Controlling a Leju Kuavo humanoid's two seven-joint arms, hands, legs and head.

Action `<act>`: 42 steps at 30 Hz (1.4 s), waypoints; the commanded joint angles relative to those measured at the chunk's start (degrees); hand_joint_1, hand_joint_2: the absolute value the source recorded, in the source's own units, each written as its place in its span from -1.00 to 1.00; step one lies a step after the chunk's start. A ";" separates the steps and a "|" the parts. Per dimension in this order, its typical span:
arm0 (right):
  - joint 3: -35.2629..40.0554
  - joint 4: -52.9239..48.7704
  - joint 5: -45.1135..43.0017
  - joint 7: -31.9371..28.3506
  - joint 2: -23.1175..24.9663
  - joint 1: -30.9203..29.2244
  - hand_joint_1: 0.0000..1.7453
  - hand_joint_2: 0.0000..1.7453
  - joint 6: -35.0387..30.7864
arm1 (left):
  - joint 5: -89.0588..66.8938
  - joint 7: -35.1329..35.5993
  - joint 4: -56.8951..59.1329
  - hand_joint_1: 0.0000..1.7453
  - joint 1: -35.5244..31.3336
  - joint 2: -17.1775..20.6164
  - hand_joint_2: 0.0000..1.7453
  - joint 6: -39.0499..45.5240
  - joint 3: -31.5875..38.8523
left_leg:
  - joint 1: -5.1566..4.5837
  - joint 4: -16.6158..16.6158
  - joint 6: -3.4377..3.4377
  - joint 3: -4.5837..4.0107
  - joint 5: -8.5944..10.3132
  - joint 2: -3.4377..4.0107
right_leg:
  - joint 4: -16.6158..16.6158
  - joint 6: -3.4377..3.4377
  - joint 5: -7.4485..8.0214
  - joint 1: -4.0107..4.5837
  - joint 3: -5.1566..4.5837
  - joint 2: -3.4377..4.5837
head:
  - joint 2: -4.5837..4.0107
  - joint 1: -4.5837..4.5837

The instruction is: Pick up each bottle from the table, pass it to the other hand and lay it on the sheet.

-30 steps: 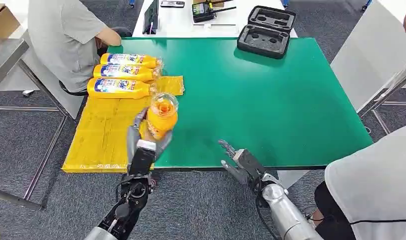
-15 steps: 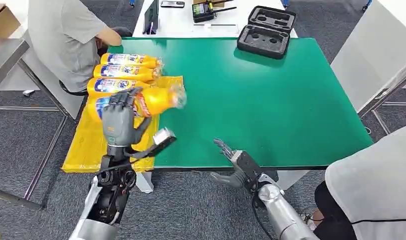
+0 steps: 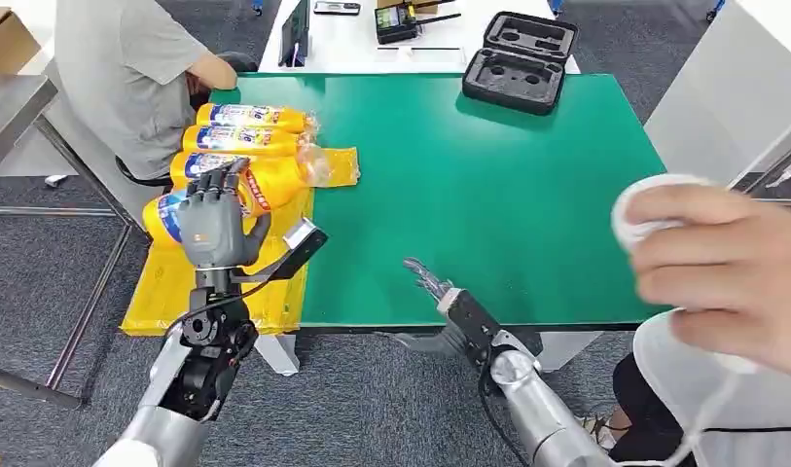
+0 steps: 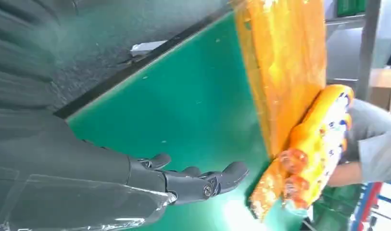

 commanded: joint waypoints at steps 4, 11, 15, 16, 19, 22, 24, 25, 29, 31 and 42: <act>2.87 -11.67 0.11 0.65 0.32 2.13 -1.00 1.00 1.10 | -0.08 5.38 30.57 0.76 -13.35 2.93 1.00 2.10 -15.06 | 0.07 0.01 -0.11 0.11 -0.05 0.02 | 0.00 -0.11 -0.06 0.08 0.16 -0.02 | 0.00 0.04; 3.38 -12.85 0.31 1.18 0.61 2.09 -1.00 1.00 1.31 | 0.05 5.09 31.68 0.76 -13.95 3.23 1.00 2.10 -14.50 | 0.10 0.03 -0.13 0.13 -0.07 0.07 | 0.01 -0.14 -0.06 0.10 0.16 0.05 | 0.00 0.04; 4.53 -15.23 0.46 0.67 0.35 2.44 -1.00 1.00 1.65 | 0.12 6.75 39.01 0.86 -16.68 3.41 1.00 0.64 -16.46 | 0.06 0.03 -0.08 0.05 -0.03 0.04 | 0.02 -0.08 -0.03 0.06 0.08 0.02 | 0.00 0.02; 5.05 -16.34 0.42 0.87 0.22 2.68 -1.00 1.00 1.90 | -0.08 7.03 39.82 0.84 -16.96 3.74 1.00 -0.36 -16.27 | 0.05 0.01 -0.07 0.05 -0.03 0.06 | 0.01 -0.08 -0.02 0.05 0.07 0.04 | 0.00 0.04; 6.02 -18.18 0.24 1.46 0.03 2.88 -1.00 1.00 2.18 | -0.03 8.69 40.90 0.70 -17.54 4.81 1.00 -3.07 -18.20 | 0.06 0.03 -0.08 0.03 -0.04 0.15 | 0.02 -0.08 0.00 0.05 0.04 0.14 | 0.00 0.02; 7.38 -20.72 -0.06 1.97 -0.83 3.12 -1.00 1.00 1.99 | 0.73 9.37 42.37 0.58 -18.73 6.12 1.00 -10.65 -14.73 | 0.06 0.03 -0.09 0.01 -0.04 0.15 | 0.04 -0.09 -0.01 0.06 0.01 0.13 | 0.00 0.00; 8.45 -23.09 -0.17 1.81 -1.66 3.75 -1.00 1.00 2.22 | 2.48 9.09 42.95 0.62 -19.30 7.47 1.00 -12.66 -11.63 | 0.10 0.06 -0.12 0.05 -0.08 0.19 | 0.04 -0.12 -0.02 0.10 0.05 0.17 | 0.00 0.02; 8.90 -24.25 -0.28 1.81 -2.12 4.26 -1.00 1.00 2.30 | 2.44 8.78 43.18 0.64 -19.43 8.01 1.00 -13.53 -11.22 | 0.15 0.12 -0.16 0.10 -0.13 0.18 | 0.07 -0.16 -0.07 0.16 0.12 0.16 | 0.00 0.04; 9.54 -26.33 -1.76 1.86 -3.54 5.28 -1.00 1.00 2.89 | 2.58 6.07 43.95 0.70 -18.73 9.58 1.00 -16.74 -9.56 | 0.14 0.06 -0.14 0.10 -0.10 0.18 | 0.04 -0.14 -0.05 0.14 0.10 0.15 | 0.00 0.02; 9.43 -25.47 -2.67 1.66 -3.86 4.60 -1.00 1.00 3.26 | 2.07 5.08 44.28 0.64 -18.39 10.31 1.00 -17.47 -9.71 | 0.09 0.01 -0.09 0.09 -0.06 0.16 | 0.00 -0.09 -0.02 0.09 0.09 0.13 | 0.00 0.02; 10.29 -22.32 -4.90 0.62 -3.54 1.63 -1.00 1.00 4.74 | 2.75 -1.27 44.48 0.56 -17.97 11.46 1.00 -18.31 -8.57 | 0.10 0.05 -0.12 0.08 -0.07 0.18 | 0.04 -0.12 -0.02 0.09 0.10 0.17 | 0.00 0.04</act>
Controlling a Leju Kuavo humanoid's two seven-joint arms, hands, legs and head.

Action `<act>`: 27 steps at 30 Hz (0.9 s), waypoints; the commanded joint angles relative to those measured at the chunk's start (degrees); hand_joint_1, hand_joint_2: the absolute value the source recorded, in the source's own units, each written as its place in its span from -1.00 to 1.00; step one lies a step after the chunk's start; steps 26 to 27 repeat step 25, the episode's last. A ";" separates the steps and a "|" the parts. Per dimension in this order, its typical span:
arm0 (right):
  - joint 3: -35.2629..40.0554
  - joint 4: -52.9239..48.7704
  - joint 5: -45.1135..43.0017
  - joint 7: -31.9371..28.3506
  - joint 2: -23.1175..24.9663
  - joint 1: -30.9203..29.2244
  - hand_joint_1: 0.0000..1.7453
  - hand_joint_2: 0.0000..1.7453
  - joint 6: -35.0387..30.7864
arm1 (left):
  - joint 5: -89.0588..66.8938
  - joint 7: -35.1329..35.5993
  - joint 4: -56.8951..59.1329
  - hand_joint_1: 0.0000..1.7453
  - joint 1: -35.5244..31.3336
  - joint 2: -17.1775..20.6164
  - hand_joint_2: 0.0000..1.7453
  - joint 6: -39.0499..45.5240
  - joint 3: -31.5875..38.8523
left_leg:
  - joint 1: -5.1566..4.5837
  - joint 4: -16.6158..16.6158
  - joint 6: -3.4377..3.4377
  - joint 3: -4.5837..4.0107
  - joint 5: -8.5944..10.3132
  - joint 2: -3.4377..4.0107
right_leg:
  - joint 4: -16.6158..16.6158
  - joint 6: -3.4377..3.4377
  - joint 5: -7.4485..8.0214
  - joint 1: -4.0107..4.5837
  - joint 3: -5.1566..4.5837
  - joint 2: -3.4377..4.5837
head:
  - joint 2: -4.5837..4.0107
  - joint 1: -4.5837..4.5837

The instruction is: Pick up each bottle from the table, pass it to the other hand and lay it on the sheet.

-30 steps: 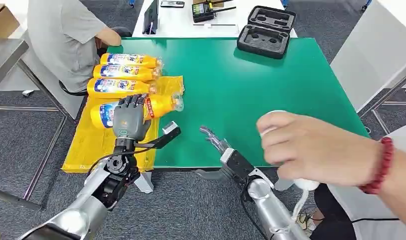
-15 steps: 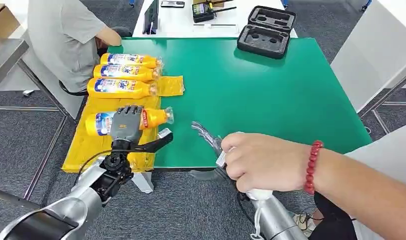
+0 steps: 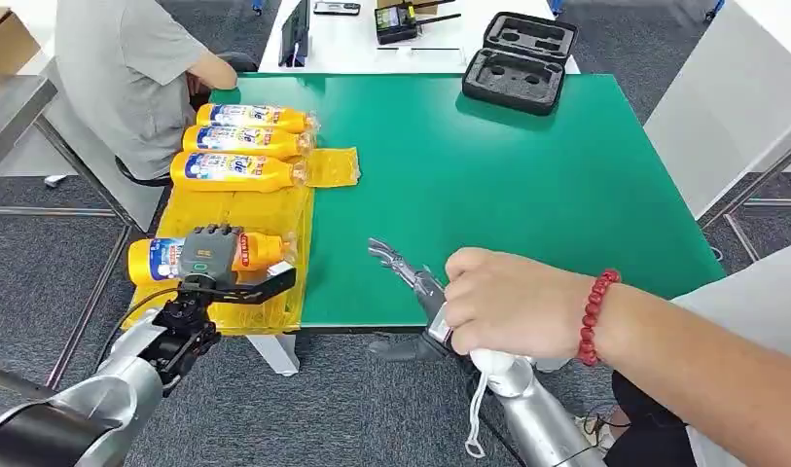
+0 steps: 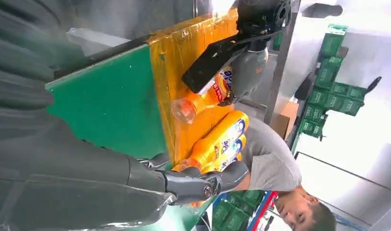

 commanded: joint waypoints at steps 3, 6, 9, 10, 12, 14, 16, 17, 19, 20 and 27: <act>3.23 3.91 -2.40 -1.07 -1.61 -5.36 -1.00 1.00 1.52 | 0.58 -8.39 4.67 0.64 -1.90 1.78 1.00 -0.05 2.78 | 0.08 0.03 -0.11 0.12 -0.08 0.19 | 0.01 -0.12 -0.01 0.09 0.08 0.17 | 0.00 0.00; 3.56 4.31 -2.86 -1.22 -1.85 -5.75 -1.00 1.00 1.20 | 1.31 -10.94 4.68 0.76 -1.66 1.16 1.00 1.35 4.15 | 0.08 0.01 -0.11 0.15 -0.06 0.14 | -0.02 -0.10 -0.01 0.09 0.12 0.13 | 0.00 0.02; 3.53 4.32 -2.89 -1.23 -1.91 -5.74 -1.00 1.00 1.20 | 1.28 -10.83 4.68 0.76 -1.68 0.94 1.00 1.28 4.14 | 0.09 0.00 -0.10 0.17 -0.06 0.08 | -0.04 -0.09 -0.03 0.09 0.16 0.07 | 0.00 0.00; 3.53 4.32 -2.89 -1.23 -1.91 -5.74 -1.00 1.00 1.20 | 1.28 -10.83 4.68 0.76 -1.68 0.94 1.00 1.28 4.14 | 0.07 0.01 -0.08 0.13 -0.04 0.07 | -0.02 -0.08 -0.02 0.08 0.12 0.06 | 0.00 0.02; 3.53 4.32 -2.89 -1.23 -1.91 -5.74 -1.00 1.00 1.20 | 1.28 -10.83 4.68 0.76 -1.68 0.94 1.00 1.28 4.14 | 0.09 0.02 -0.10 0.17 -0.07 0.10 | -0.02 -0.09 -0.03 0.09 0.15 0.10 | 0.00 0.02; 3.85 4.28 -3.32 -1.24 -2.27 -5.66 -1.00 1.00 1.05 | 1.82 -12.41 4.54 0.82 -1.67 0.29 1.00 2.14 5.16 | 0.09 0.01 -0.10 0.16 -0.07 0.08 | -0.02 -0.09 -0.03 0.09 0.16 0.09 | 0.00 0.02; 3.96 4.72 -3.43 -1.28 -2.39 -5.86 -1.00 1.00 1.04 | 2.39 -14.40 4.52 0.76 -1.71 -0.32 1.00 1.66 5.65 | 0.05 0.00 -0.08 0.10 -0.03 0.04 | -0.01 -0.07 -0.01 0.05 0.09 0.04 | 0.00 0.02; 4.00 5.28 -3.72 -1.39 -2.40 -6.22 -1.00 1.00 1.20 | 2.85 -15.36 4.41 0.74 -1.64 -0.68 1.00 1.73 6.11 | 0.09 0.01 -0.12 0.18 -0.06 0.02 | -0.02 -0.11 -0.05 0.09 0.19 0.02 | 0.00 0.02; 4.06 6.50 -4.01 -1.47 -2.35 -7.08 -1.00 1.00 1.44 | 2.79 -15.19 4.45 0.70 -1.48 -0.95 1.00 1.43 6.20 | 0.04 0.00 -0.07 0.09 -0.01 -0.01 | -0.02 -0.07 -0.02 0.05 0.09 -0.01 | 0.00 0.00; 3.96 7.21 -4.42 -1.65 -2.36 -7.53 -1.00 1.00 1.70 | 2.92 -15.38 4.43 0.66 -1.28 -1.08 1.00 1.46 6.36 | 0.11 0.01 -0.13 0.19 -0.07 0.03 | -0.04 -0.13 -0.04 0.12 0.20 0.03 | 0.00 0.02; 3.87 8.98 -5.05 -2.02 -2.55 -8.43 -1.00 1.00 1.86 | 3.05 -15.85 4.31 0.56 -0.67 -0.98 1.00 1.70 6.71 | 0.03 -0.02 -0.07 0.11 -0.01 0.04 | -0.03 -0.05 0.00 0.04 0.09 0.04 | 0.00 0.00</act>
